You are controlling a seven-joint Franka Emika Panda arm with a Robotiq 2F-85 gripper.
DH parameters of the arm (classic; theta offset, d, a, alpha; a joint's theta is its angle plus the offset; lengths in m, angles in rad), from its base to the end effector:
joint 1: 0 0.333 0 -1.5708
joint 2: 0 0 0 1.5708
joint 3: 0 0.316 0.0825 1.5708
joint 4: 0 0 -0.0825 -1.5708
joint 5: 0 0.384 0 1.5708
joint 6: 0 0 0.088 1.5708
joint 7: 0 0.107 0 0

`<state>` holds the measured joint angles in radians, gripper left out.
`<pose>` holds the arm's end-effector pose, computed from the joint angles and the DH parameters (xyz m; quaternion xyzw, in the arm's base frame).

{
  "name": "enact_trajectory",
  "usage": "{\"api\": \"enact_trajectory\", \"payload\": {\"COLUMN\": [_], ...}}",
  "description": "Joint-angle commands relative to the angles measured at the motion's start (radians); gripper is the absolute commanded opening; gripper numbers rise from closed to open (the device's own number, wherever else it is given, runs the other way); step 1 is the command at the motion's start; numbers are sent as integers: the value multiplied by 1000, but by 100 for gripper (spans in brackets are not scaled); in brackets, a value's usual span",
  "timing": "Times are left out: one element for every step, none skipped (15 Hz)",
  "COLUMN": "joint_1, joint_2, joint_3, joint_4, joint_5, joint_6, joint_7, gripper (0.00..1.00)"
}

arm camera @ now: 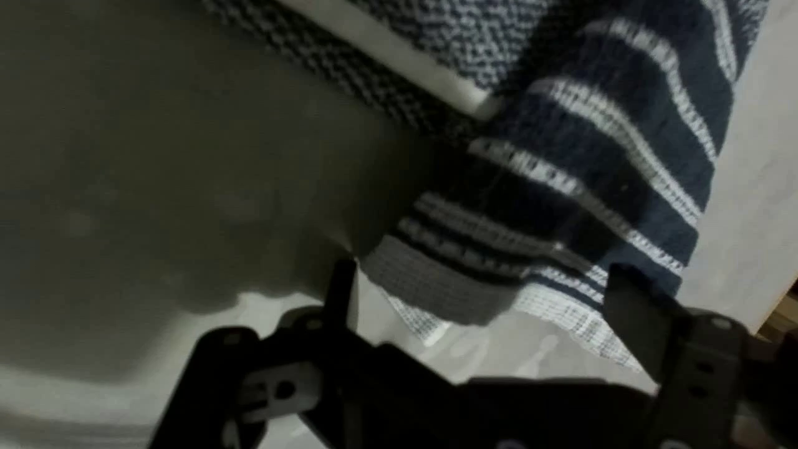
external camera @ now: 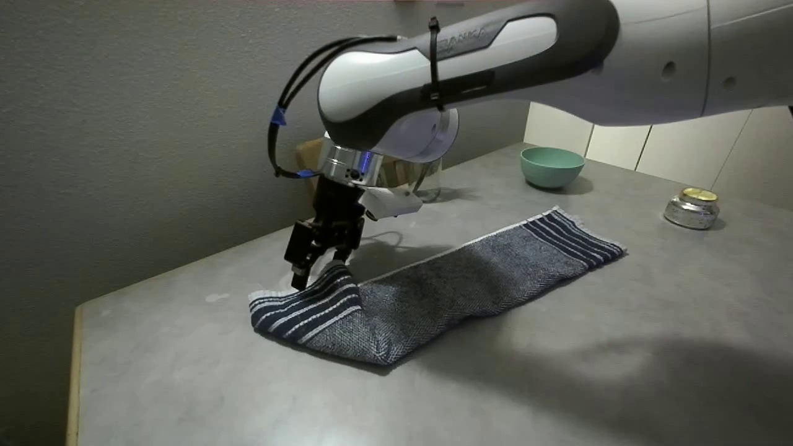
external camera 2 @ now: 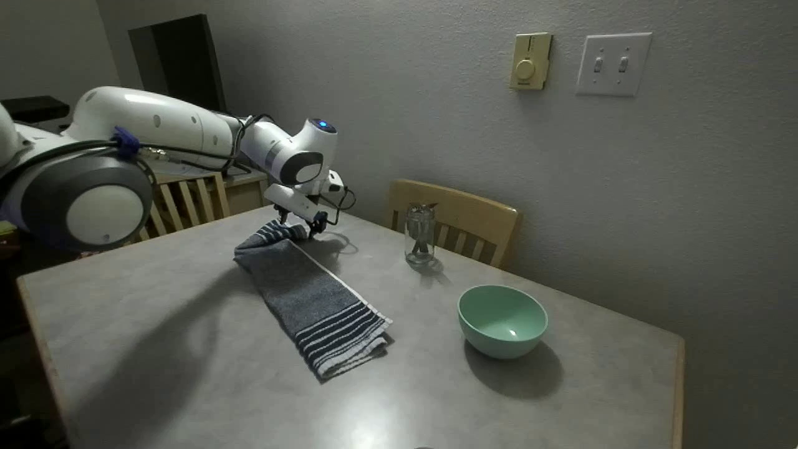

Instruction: Unfold the towel from right to left

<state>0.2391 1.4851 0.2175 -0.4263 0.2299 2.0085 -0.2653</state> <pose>0.7691 0.2613 0.1401 -0.9542 -0.2054 -0.0450 0.2127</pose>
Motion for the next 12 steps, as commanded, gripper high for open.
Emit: {"api": "enact_trajectory", "payload": {"joint_1": [1,0,6,10,15,20,21,24,27,28,30,26], "joint_2": [0,0,-1,-2,-2,-3,-5,-7,-9,-10,-11,-53], "joint_3": [2,10,-1,-6,-12,-21,-21,-25,-27,-26,-26,-25], "joint_4": [-14,-1,10,19,29,41,48,59,70,81,94,29], "joint_5": [10,1,-9,-15,-22,-31,-33,-37,-40,-40,-39,-39], "joint_6": [36,16,-1,-19,-36,-57,-78,-105,-138,-170,-201,-201], "joint_7": [17,26,63,83,101,137,153,186,213,239,264,282], "gripper": [73,66,58,53,44,38,30,24,17,10,3,0]}}
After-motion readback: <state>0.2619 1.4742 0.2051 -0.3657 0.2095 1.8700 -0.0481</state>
